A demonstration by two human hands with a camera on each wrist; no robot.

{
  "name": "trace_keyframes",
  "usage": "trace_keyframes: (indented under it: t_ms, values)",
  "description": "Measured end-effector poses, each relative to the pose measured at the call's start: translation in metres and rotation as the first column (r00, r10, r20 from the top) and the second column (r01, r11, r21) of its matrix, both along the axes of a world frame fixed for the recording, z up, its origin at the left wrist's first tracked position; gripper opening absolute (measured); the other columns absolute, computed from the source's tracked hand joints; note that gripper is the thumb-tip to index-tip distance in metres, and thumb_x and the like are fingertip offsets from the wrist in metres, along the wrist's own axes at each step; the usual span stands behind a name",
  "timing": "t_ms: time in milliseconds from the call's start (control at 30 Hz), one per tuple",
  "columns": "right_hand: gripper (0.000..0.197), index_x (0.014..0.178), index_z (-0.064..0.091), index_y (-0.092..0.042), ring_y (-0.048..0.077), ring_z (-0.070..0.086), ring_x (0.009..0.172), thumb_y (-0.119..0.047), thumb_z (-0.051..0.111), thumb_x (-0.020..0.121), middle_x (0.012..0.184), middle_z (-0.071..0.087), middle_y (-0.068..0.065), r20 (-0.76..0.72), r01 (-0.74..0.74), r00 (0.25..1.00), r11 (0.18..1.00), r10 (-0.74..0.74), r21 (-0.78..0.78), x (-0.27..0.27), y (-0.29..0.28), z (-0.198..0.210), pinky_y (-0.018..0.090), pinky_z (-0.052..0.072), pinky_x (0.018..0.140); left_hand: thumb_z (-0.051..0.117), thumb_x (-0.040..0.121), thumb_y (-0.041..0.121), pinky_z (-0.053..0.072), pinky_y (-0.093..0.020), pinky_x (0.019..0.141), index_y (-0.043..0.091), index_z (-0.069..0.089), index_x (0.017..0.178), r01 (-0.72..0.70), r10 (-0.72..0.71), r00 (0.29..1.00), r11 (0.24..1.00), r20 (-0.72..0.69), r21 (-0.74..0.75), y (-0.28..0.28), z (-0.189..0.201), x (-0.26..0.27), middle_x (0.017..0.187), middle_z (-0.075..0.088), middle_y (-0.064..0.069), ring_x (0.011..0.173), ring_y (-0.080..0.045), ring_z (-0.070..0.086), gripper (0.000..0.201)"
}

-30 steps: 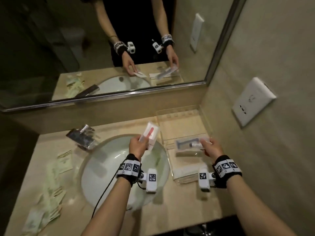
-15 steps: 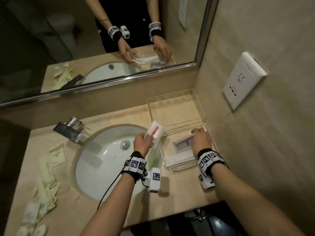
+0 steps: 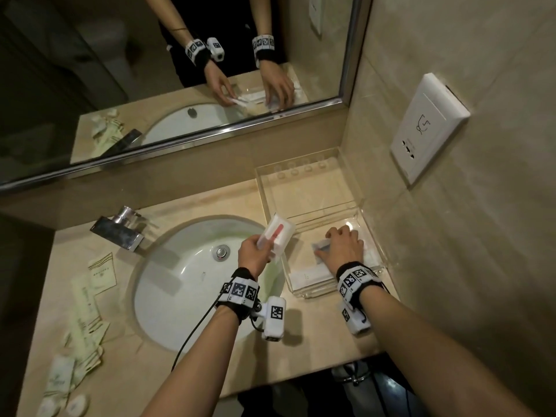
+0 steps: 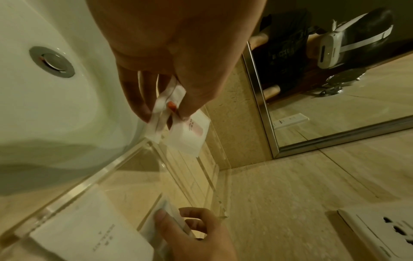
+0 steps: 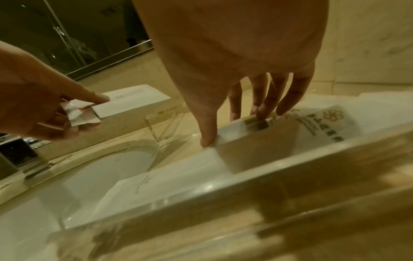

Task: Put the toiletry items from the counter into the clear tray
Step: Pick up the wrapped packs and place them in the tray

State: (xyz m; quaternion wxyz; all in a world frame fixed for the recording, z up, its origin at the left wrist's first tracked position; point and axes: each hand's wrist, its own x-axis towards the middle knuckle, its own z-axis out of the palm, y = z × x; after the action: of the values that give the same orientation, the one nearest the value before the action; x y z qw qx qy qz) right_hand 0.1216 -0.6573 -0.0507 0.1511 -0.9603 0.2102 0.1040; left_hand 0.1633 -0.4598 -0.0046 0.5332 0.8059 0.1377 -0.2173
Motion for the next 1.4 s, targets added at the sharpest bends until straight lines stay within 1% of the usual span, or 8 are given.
trace_keyframes:
  t_ms: [400, 567, 767, 833, 1000, 1067, 1233, 1400]
  values:
    - [0.018, 0.107, 0.064, -0.017, 0.027, 0.057, 0.106, -0.028, 0.056, 0.094, 0.112, 0.064, 0.005, 0.176, 0.097, 0.974, 0.968, -0.140, 0.232, 0.001, -0.015, 0.018, 0.040, 0.045, 0.092, 0.069, 0.085, 0.015, 0.059, -0.045, 0.079, -0.002, 0.062, 0.110, 0.003, -0.003, 1.000, 0.982, 0.002, -0.191, -0.020, 0.000, 0.005, 0.095, 0.067, -0.018, 0.081, -0.029, 0.065, 0.032]
    - [0.034, 0.110, 0.067, -0.014, 0.021, 0.067, 0.098, -0.040, 0.066, 0.088, 0.106, 0.071, 0.003, -0.013, 0.160, 0.962, 0.525, -0.272, 0.836, 0.009, -0.014, 0.041, 0.042, 0.055, 0.091, 0.070, 0.082, 0.007, 0.056, -0.043, 0.080, 0.003, 0.059, 0.105, -0.033, 0.008, 0.996, 0.950, -0.084, -0.311, -0.041, 0.000, 0.005, 0.085, 0.069, -0.015, 0.076, -0.027, 0.066, 0.026]
    - [0.027, 0.104, 0.062, -0.001, 0.038, 0.069, 0.097, -0.017, 0.073, 0.084, 0.100, 0.073, 0.019, -0.036, 0.183, 0.920, 0.349, -0.390, 0.919, 0.012, -0.031, 0.053, 0.049, 0.055, 0.089, 0.070, 0.084, 0.011, 0.058, -0.032, 0.066, 0.006, 0.061, 0.103, -0.015, -0.054, 0.985, 0.919, -0.164, -0.393, -0.073, 0.002, 0.003, 0.084, 0.069, -0.010, 0.074, -0.020, 0.066, 0.021]
    - [0.023, 0.104, 0.061, -0.008, 0.032, 0.070, 0.094, -0.019, 0.070, 0.086, 0.102, 0.072, 0.013, -0.007, 0.193, 0.910, 0.409, -0.415, 0.892, 0.014, -0.041, 0.061, 0.041, 0.056, 0.085, 0.071, 0.084, 0.019, 0.059, -0.035, 0.070, 0.008, 0.060, 0.106, 0.037, -0.086, 0.987, 0.944, -0.137, -0.329, -0.078, -0.004, 0.006, 0.090, 0.067, -0.011, 0.073, -0.019, 0.065, 0.026]
    - [0.026, 0.113, 0.061, -0.015, 0.022, 0.061, 0.088, -0.023, 0.063, 0.088, 0.100, 0.062, 0.002, 0.040, 0.130, 0.983, 0.831, -0.180, 0.541, 0.025, -0.060, 0.068, 0.024, 0.046, 0.063, 0.066, 0.086, 0.019, 0.056, -0.034, 0.069, 0.013, 0.055, 0.101, 0.098, -0.099, 0.995, 0.993, -0.018, -0.062, -0.077, -0.021, 0.010, 0.094, 0.064, -0.009, 0.068, -0.019, 0.062, 0.019]
    - [0.027, 0.112, 0.061, -0.017, 0.022, 0.059, 0.090, -0.028, 0.064, 0.088, 0.105, 0.062, 0.002, -0.085, 0.066, 0.996, 0.914, -0.035, 0.400, 0.028, -0.063, 0.063, 0.028, 0.049, 0.074, 0.063, 0.087, 0.017, 0.054, -0.033, 0.073, 0.013, 0.055, 0.105, 0.158, -0.158, 0.987, 0.987, 0.002, 0.009, -0.079, -0.024, 0.008, 0.096, 0.063, -0.006, 0.076, -0.021, 0.062, 0.020]
    - [0.031, 0.115, 0.062, -0.023, 0.024, 0.061, 0.104, -0.022, 0.061, 0.084, 0.118, 0.065, 0.003, -0.253, -0.123, 0.956, 0.987, 0.146, 0.106, 0.024, -0.068, 0.045, 0.033, 0.049, 0.089, 0.057, 0.091, 0.014, 0.048, -0.026, 0.086, 0.012, 0.059, 0.122, 0.351, -0.354, 0.935, 0.927, 0.005, 0.132, -0.086, -0.028, -0.001, 0.118, 0.062, -0.005, 0.102, -0.022, 0.062, 0.031]
    - [0.046, 0.122, 0.060, -0.024, 0.021, 0.052, 0.120, -0.026, 0.076, 0.079, 0.125, 0.062, -0.001, -0.065, -0.217, 0.974, 0.976, 0.216, -0.009, 0.015, -0.061, 0.033, 0.036, 0.033, 0.106, 0.051, 0.094, 0.019, 0.044, -0.036, 0.105, 0.013, 0.059, 0.128, 0.439, -0.444, 0.896, 0.877, -0.022, 0.196, -0.088, -0.035, -0.006, 0.130, 0.062, -0.007, 0.117, -0.023, 0.060, 0.035]
